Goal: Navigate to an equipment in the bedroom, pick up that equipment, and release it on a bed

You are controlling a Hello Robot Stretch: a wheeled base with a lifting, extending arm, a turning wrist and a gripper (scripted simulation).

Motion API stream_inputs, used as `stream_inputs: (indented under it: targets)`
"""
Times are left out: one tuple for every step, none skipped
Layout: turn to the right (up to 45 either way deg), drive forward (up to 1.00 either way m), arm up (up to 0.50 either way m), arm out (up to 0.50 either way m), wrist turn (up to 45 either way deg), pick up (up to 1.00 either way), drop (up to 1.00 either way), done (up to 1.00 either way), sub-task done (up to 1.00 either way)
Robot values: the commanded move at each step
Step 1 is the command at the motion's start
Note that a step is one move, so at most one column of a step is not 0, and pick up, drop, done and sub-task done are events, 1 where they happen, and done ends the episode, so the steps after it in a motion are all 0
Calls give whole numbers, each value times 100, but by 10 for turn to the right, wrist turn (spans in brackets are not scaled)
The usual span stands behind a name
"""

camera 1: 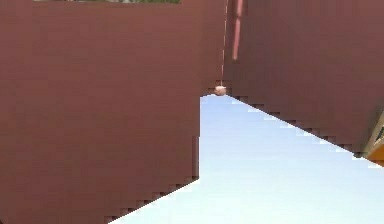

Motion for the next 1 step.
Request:
stream_inputs:
  targets:
    - [0,10,0,0,0,0,0,0,0]
